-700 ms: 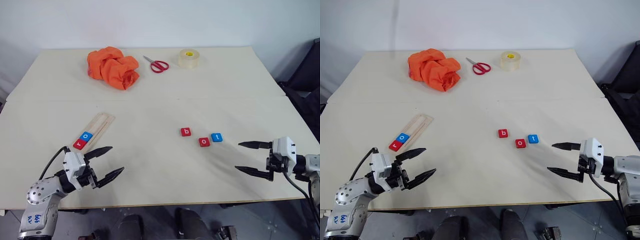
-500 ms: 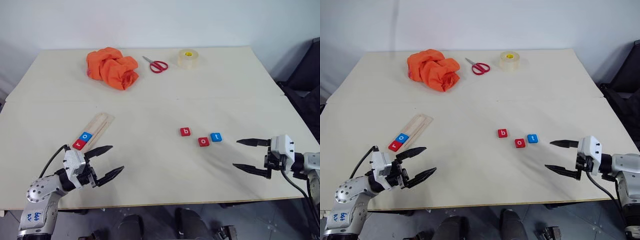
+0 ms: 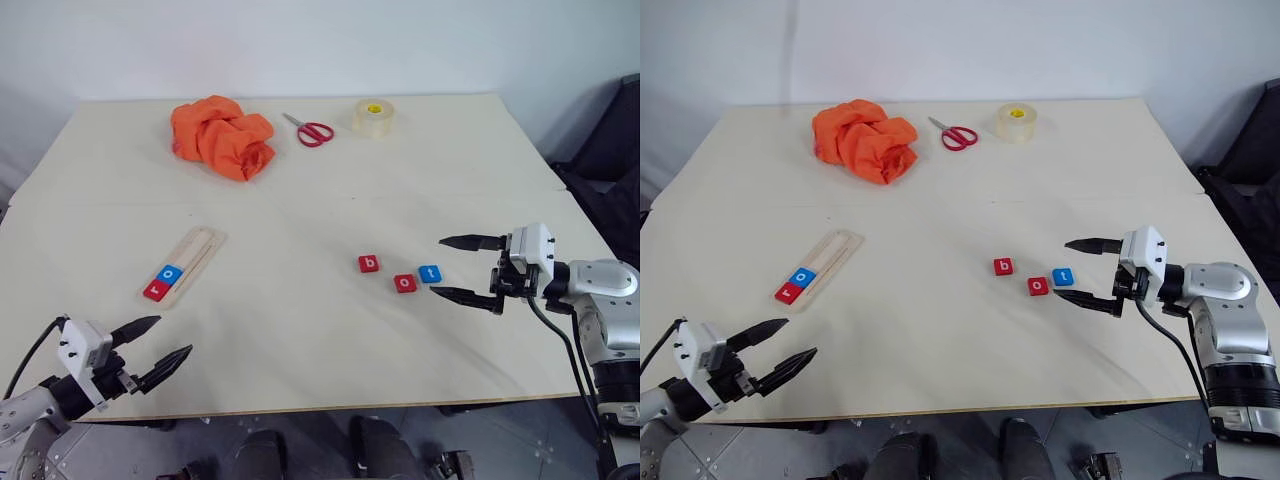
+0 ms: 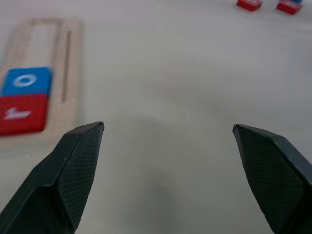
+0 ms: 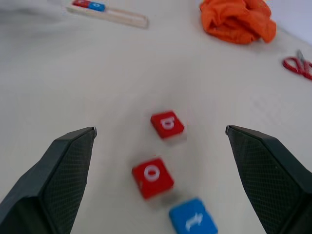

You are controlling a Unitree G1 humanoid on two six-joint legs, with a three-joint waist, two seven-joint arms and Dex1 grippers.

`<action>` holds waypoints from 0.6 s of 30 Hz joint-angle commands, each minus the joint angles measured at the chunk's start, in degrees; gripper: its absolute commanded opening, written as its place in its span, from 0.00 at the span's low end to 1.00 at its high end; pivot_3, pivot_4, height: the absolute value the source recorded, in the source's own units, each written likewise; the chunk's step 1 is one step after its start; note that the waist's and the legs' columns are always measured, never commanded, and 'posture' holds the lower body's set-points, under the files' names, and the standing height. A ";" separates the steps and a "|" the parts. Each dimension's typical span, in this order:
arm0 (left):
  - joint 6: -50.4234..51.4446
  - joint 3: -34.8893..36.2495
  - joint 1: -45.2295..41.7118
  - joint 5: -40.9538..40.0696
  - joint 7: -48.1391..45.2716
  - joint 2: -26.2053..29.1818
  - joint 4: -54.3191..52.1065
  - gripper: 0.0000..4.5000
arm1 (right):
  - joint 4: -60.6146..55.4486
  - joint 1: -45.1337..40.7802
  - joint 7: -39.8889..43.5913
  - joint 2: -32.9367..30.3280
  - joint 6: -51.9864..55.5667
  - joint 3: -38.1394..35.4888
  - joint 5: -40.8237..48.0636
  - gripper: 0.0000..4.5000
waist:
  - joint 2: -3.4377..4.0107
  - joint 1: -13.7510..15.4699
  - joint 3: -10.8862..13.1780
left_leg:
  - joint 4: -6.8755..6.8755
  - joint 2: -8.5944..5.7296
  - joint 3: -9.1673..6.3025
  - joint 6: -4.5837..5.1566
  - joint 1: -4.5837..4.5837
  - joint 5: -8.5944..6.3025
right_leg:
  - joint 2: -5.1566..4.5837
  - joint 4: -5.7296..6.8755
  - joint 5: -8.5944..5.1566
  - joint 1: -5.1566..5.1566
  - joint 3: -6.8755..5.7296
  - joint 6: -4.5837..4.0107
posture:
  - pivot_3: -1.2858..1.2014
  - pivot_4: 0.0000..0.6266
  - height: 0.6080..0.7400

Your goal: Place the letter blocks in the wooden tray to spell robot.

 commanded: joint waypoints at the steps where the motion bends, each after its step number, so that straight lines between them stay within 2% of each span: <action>1: 1.21 2.07 -1.29 -0.45 1.00 1.31 -0.01 1.00 | -0.22 -2.05 0.55 0.76 -0.18 0.62 0.24 0.99 | 0.00 0.06 0.00 | 0.01 0.00 0.00 -0.01 0.00 0.00 | -0.01 0.00 0.00 0.01 0.00 0.00 | 0.52 0.24 1.00; 7: 8.64 0.38 -9.01 2.49 5.74 5.58 5.67 1.00 | -1.60 -2.93 0.17 1.68 0.64 1.21 0.53 0.99 | -0.01 -0.18 -0.01 | -0.03 0.00 0.02 -0.01 0.02 -0.01 | -0.03 0.08 0.11 0.00 0.01 0.19 | 0.52 0.24 1.00; 11: 14.54 -3.20 -19.22 4.83 8.65 8.55 13.21 1.00 | -2.37 -2.65 0.23 1.67 0.99 1.07 0.70 0.99 | -0.01 -0.23 0.00 | -0.13 0.01 0.14 -0.03 0.12 -0.02 | 0.01 0.17 0.18 -0.04 0.09 0.34 | 0.52 0.24 1.00; 18: 15.33 -8.46 -29.04 8.17 8.34 8.77 21.06 1.00 | -3.87 -1.03 0.12 1.10 1.41 0.31 1.01 0.99 | -0.03 -0.28 0.00 | -0.12 0.03 0.34 -0.08 0.16 -0.05 | 0.07 0.21 0.20 -0.10 0.21 0.37 | 0.52 0.24 1.00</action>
